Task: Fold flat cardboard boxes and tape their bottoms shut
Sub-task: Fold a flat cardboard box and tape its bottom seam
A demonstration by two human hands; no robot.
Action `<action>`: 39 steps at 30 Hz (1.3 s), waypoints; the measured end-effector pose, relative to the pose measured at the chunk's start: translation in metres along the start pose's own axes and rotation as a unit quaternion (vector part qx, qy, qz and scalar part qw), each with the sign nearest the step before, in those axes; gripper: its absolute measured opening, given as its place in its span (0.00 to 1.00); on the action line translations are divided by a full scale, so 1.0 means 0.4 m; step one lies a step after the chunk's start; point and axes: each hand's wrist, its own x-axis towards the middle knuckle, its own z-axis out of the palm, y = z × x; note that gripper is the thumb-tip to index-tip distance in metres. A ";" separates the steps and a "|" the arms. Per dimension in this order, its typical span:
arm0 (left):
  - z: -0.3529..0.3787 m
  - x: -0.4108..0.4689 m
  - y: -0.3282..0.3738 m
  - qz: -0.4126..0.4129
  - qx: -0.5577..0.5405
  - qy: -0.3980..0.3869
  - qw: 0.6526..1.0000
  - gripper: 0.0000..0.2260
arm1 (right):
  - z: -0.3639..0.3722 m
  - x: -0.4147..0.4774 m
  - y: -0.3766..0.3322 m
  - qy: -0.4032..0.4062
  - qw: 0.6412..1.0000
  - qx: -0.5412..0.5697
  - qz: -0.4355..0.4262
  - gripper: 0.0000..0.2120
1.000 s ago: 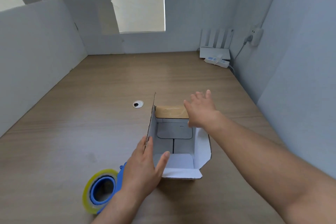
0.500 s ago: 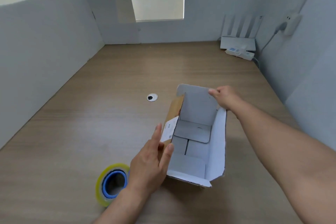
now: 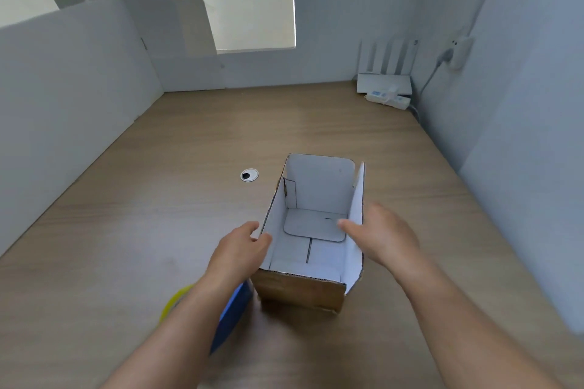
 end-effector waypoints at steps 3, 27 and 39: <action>-0.001 -0.004 0.009 0.037 0.058 0.017 0.997 0.13 | 0.043 -0.063 0.000 0.016 0.999 -0.035 -0.032 0.07; -0.123 -0.359 -0.032 0.031 -0.102 0.373 0.922 0.17 | -0.092 -0.184 -0.160 0.187 0.915 0.081 -0.349 0.13; -0.028 -0.850 -0.245 -0.220 -0.091 0.556 0.797 0.19 | 0.110 -0.505 -0.278 -0.002 0.798 0.115 -0.591 0.12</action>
